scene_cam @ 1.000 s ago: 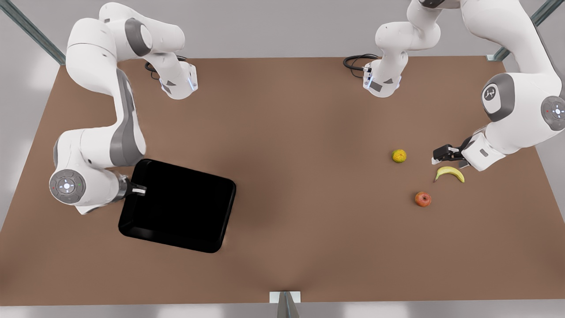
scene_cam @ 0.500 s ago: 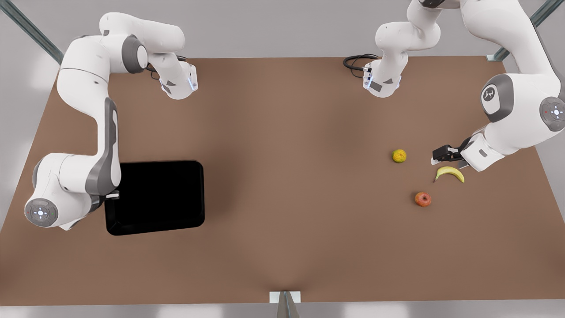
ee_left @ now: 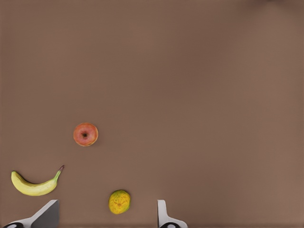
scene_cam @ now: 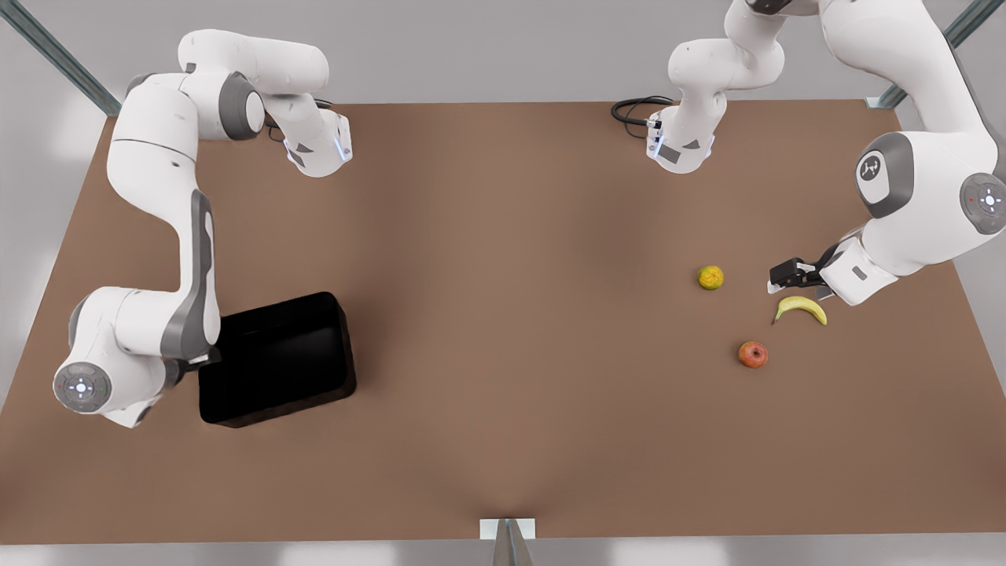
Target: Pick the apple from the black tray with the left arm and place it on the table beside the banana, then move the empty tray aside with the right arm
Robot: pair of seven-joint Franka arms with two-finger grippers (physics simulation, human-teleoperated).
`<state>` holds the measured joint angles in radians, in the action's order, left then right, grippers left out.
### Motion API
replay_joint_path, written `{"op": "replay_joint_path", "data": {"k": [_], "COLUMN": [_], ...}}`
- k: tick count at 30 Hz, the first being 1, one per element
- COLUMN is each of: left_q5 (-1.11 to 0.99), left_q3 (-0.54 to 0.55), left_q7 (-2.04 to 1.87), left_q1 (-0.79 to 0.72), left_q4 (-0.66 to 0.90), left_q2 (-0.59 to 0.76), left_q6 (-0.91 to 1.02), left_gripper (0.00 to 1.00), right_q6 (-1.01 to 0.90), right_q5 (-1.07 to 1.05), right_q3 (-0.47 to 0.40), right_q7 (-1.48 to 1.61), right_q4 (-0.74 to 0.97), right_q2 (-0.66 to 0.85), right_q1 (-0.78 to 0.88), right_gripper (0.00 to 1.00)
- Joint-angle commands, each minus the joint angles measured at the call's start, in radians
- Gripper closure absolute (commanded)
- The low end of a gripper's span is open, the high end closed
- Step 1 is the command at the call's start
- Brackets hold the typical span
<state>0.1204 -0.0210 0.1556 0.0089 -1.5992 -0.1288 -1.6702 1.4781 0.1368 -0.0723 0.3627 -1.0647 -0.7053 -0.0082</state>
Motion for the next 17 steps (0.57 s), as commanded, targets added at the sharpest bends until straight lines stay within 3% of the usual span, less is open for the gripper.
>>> {"op": "replay_joint_path", "data": {"k": [1, 5, 10, 17], "left_q5": [-0.002, -0.004, -0.034, -0.048], "left_q3": [0.0, 0.0, 0.018, 0.019], "left_q7": [-0.001, -0.001, 0.002, 0.005], "left_q1": [0.0, 0.0, -0.013, -0.038], "left_q4": [0.001, 0.001, 0.036, 0.038], "left_q2": [0.001, 0.005, -0.011, -0.02], "left_q6": [0.0, 0.001, -0.003, -0.036], "left_gripper": [0.0, 0.0, 0.0, 0.0], "right_q6": [-0.015, -0.085, -0.047, -0.024], "right_q5": [-0.054, -0.109, -0.016, 0.007], "right_q3": [0.008, 0.077, 0.371, 0.352], "right_q7": [0.148, 0.023, -0.484, -0.446], "right_q4": [0.002, 0.003, 0.005, 0.002], "right_q2": [0.061, 0.219, 0.25, 0.225], "right_q1": [0.004, 0.034, 0.086, 0.083], "right_gripper": [0.0, 0.0, 0.0, 0.0]}}
